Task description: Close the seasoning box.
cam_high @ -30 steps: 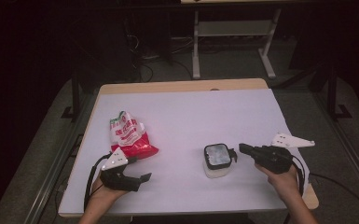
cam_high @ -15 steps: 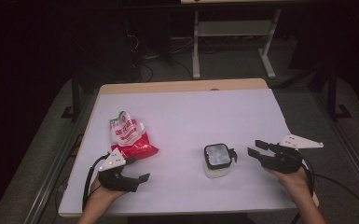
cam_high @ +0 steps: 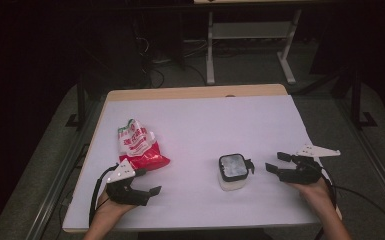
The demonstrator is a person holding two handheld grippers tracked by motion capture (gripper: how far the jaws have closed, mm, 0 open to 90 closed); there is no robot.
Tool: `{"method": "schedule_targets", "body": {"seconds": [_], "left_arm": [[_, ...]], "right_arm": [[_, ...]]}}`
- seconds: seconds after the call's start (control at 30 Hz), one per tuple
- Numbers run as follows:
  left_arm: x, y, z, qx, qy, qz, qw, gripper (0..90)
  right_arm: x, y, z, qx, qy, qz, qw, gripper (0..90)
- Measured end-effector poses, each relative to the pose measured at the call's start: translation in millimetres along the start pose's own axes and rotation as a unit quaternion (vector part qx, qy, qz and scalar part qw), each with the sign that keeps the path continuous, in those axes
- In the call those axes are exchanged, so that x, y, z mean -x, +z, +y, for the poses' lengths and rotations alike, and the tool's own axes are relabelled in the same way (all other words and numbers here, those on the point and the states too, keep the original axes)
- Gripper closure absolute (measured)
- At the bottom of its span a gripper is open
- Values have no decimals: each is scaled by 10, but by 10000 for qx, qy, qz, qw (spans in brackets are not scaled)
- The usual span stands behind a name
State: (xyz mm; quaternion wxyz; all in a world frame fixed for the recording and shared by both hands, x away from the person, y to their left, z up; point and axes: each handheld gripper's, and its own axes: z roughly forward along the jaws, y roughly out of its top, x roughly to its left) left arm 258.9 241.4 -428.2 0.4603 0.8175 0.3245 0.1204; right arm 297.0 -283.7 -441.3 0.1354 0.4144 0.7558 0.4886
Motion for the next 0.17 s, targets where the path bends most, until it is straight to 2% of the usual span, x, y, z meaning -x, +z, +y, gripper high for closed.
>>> {"method": "schedule_targets", "body": {"seconds": [0.17], "left_arm": [[4, 9, 7, 5, 23, -3, 10000, 155]], "right_arm": [[3, -11, -2, 14, 23, 1, 10000, 284]]}}
